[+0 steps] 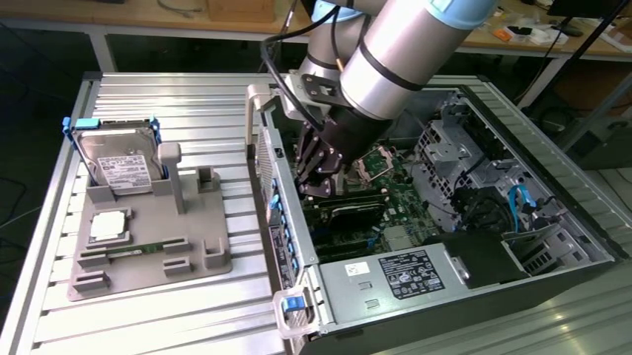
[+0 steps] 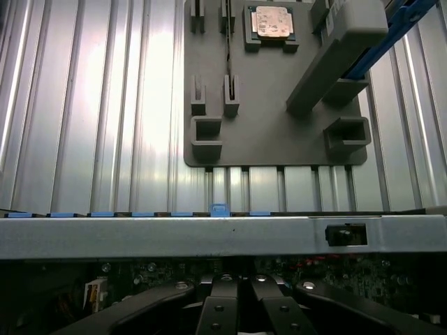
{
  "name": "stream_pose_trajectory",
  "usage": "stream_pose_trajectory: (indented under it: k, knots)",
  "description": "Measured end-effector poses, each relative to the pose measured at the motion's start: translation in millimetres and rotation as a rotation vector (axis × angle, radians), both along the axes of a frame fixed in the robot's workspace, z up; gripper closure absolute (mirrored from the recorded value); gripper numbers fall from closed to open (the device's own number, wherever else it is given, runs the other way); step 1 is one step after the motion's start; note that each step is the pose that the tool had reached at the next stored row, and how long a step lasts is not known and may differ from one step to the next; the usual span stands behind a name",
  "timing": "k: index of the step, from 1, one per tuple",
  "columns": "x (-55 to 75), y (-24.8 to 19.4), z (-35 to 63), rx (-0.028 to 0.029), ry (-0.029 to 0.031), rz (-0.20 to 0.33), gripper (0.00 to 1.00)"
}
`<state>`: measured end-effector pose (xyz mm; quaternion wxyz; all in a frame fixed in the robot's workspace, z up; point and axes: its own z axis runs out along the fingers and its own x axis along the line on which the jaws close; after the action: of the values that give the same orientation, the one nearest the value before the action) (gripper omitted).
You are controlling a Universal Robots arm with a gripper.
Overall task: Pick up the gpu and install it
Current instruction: 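Press down on the gpu until it lock into place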
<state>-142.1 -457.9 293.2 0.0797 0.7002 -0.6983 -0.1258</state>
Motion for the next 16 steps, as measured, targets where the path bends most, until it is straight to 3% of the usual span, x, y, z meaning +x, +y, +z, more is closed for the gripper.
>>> stream_pose_trajectory:
  k: [6,8,10,16]
  knots:
    - [6.2,0.1,-0.3,0.0006,-0.0006,0.000,0.89]
    - [9.0,0.4,-2.4,0.0049,-0.0034,0.000,0.89]
    - [11.2,0.0,-0.1,0.0001,-0.0002,0.000,0.89]
    - [19.0,0.0,0.0,-0.0001,-0.0001,0.000,0.89]
